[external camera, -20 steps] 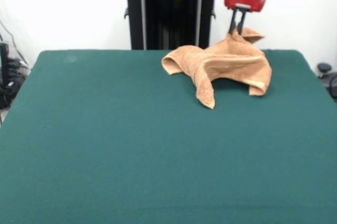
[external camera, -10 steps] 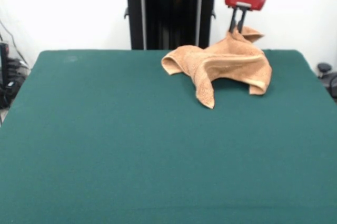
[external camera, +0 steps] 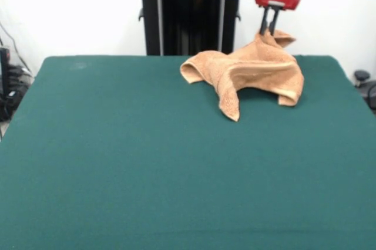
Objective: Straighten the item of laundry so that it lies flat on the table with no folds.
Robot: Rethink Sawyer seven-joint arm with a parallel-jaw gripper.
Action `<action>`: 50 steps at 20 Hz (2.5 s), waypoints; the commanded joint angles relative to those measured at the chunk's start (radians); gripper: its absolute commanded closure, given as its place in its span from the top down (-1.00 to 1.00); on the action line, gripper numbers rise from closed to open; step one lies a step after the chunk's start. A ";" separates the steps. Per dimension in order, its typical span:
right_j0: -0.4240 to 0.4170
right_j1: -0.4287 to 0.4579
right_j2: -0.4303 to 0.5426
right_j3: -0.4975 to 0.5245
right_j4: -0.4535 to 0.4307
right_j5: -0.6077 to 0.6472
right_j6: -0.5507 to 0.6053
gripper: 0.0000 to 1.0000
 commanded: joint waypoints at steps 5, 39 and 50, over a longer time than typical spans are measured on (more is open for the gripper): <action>0.040 0.044 0.012 -0.073 0.094 0.032 0.140 -1.00; -0.172 -0.197 0.086 -0.109 0.008 0.253 -0.011 1.00; -0.293 -0.042 0.120 -0.216 -0.107 0.131 0.004 1.00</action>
